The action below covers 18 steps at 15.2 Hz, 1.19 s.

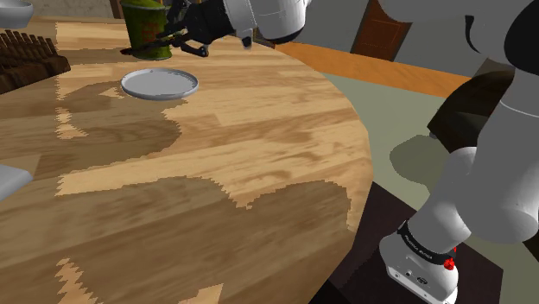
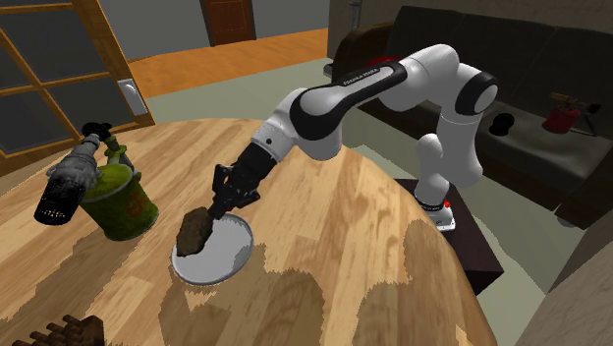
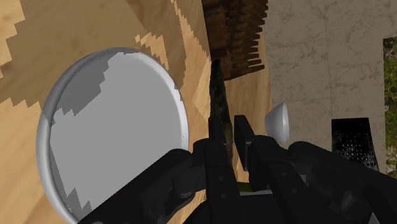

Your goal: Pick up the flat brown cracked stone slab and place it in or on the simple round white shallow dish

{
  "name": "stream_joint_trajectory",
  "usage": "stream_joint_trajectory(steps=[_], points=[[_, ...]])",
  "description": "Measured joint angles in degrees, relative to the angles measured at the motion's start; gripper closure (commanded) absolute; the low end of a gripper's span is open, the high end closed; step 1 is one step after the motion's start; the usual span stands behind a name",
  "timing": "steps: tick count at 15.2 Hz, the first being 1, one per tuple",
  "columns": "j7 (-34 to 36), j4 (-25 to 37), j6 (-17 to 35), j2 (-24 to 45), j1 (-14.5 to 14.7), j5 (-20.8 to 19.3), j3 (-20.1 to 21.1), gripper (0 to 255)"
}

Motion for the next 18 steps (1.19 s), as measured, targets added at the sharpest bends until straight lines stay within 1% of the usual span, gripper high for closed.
stream_joint_trajectory(steps=[8,10,15,16,18], points=[[-9.2,-2.1,1.8,1.7,-0.9,8.3,1.5,255],[-10.3,-2.2,2.0,2.1,-0.9,9.3,1.7,255],[-10.6,-2.2,2.1,2.2,-0.9,9.6,1.8,255],[-10.6,-2.2,2.1,2.2,-0.9,9.6,1.8,0],[-10.6,-2.2,2.1,2.2,-0.9,9.6,1.8,0]])
